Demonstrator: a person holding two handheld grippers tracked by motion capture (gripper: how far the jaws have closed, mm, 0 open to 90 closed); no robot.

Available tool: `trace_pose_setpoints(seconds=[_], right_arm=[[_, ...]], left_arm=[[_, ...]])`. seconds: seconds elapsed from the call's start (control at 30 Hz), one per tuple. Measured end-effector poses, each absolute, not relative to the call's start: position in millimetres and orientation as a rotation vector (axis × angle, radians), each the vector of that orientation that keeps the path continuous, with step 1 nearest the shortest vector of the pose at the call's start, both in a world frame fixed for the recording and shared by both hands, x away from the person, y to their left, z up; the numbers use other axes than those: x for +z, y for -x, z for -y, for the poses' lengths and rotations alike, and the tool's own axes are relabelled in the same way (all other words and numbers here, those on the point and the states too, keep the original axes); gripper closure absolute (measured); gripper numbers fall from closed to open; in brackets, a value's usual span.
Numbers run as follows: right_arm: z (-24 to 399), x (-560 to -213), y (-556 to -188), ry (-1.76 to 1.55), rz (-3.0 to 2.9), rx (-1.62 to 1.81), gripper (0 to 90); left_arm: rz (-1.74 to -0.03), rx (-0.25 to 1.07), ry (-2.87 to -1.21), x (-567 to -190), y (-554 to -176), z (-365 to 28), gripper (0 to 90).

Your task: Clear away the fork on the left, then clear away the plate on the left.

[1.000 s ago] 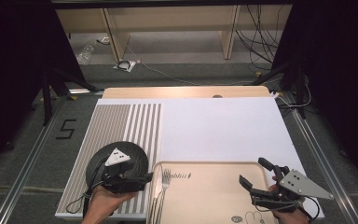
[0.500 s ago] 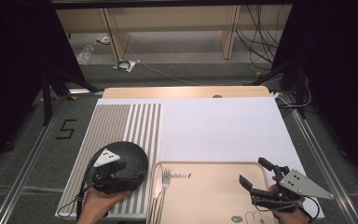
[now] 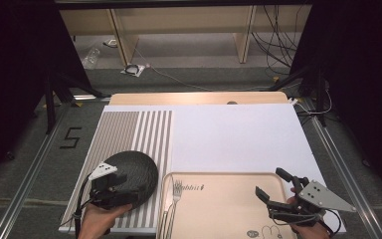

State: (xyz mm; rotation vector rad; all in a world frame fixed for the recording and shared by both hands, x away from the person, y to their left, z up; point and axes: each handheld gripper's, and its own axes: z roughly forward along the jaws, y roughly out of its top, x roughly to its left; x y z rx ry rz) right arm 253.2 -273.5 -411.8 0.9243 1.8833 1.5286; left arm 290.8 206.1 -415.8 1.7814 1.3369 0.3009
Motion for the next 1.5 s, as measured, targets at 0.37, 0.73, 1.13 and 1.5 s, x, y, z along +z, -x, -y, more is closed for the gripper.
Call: trace_pose_setpoints(seconds=[0.37,0.73,1.13,1.5], right_arm=[[274,-412,-253,-0.925,-1.884,1.530,15.9],[274,-412,-253,-0.928,-1.886,1.527,15.9],[273,-412,-254,-0.927,-1.886,1.529,15.9],[273,-412,-253,-0.931,-1.881,1.532,15.9]], left_arm=[[-1.402,0.302,-1.713,-417,-286,-218,16.3],[-1.484,0.294,-1.636,-420,-278,-233,16.3],[-1.608,0.253,-1.540,-429,-272,-247,16.3],[-1.743,0.146,-1.311,-439,-264,-269,16.0]])
